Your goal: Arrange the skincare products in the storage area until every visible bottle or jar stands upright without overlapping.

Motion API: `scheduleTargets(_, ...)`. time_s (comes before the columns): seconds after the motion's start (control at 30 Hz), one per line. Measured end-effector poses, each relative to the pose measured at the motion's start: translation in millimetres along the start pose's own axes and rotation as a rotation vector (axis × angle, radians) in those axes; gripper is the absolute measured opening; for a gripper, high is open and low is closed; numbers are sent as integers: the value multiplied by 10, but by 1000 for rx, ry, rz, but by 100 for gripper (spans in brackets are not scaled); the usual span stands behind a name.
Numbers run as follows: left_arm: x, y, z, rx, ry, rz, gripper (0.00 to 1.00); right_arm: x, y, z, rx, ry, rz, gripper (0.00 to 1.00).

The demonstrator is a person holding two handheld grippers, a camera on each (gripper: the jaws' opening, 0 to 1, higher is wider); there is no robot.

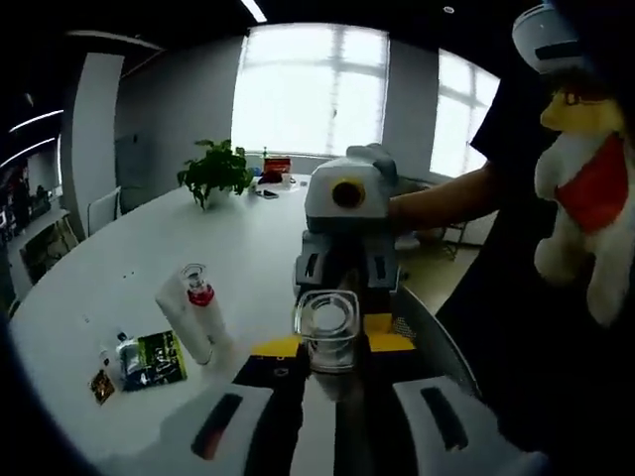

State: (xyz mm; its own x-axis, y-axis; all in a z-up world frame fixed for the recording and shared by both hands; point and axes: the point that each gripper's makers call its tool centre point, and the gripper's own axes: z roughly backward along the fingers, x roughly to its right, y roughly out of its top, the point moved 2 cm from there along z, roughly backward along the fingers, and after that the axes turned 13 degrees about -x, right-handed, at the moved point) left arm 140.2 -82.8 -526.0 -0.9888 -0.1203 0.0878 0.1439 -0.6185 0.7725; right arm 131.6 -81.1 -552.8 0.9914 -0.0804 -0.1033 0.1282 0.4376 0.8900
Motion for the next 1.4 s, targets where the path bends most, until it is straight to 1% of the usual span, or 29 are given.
scheduleTargets(0.17, -33, 6, -52, -19, 8, -29, 24, 71, -55, 29, -4, -38, -14, 19)
scheduleTargets(0.2, -37, 8, -69, -24, 12, -46, 24, 88, -78, 40, -6, -46, -17, 19)
scheduleTargets(0.3, -65, 12, -131, -39, 35, -94, 23, 160, -151, 65, -33, -84, -21, 20)
scheduleTargets(0.37, -93, 3, -191, -53, 42, -109, 23, 211, -229, 77, -59, -102, -48, 20)
scheduleTargets(0.43, -122, -6, -251, -62, 48, -123, 23, 245, -288, 90, -75, -126, -42, 20)
scheduleTargets(0.53, -172, -26, -324, -69, 53, -126, 23, 297, -385, 112, -102, -153, -54, 20)
scheduleTargets(0.6, -196, -26, -354, -64, 54, -119, 23, 322, -445, 119, -122, -168, -57, 20)
scheduleTargets(0.67, -228, 1, -381, -34, 47, -97, 23, 354, -536, 120, -151, -186, -57, 22)
scheduleTargets(0.73, -269, -1, -413, -26, 44, -85, 23, 377, -583, 128, -159, -197, -62, 21)
scheduleTargets(0.77, -286, -6, -431, -27, 48, -87, 23, 394, -602, 139, -152, -201, -68, 20)
scheduleTargets(0.9, -325, -12, -526, -24, 45, -86, 23, 452, -677, 166, -163, -222, -84, 20)
scheduleTargets(1.07, -397, -40, -698, -42, 50, -90, 23, 574, -851, 182, -198, -247, -95, 20)
scheduleTargets(1.13, -436, -72, -799, -68, 65, -105, 23, 629, -928, 174, -218, -254, -98, 20)
scheduleTargets(1.2, -561, -194, -890, -95, 77, -113, 23, 690, -1029, 151, -245, -265, -112, 20)
scheduleTargets(1.27, -568, -225, -989, -115, 78, -111, 23, 730, -1128, 118, -272, -269, -117, 20)
scheduleTargets(1.4, -653, -358, -1133, -125, 78, -84, 23, 778, -1273, 82, -295, -273, -137, 20)
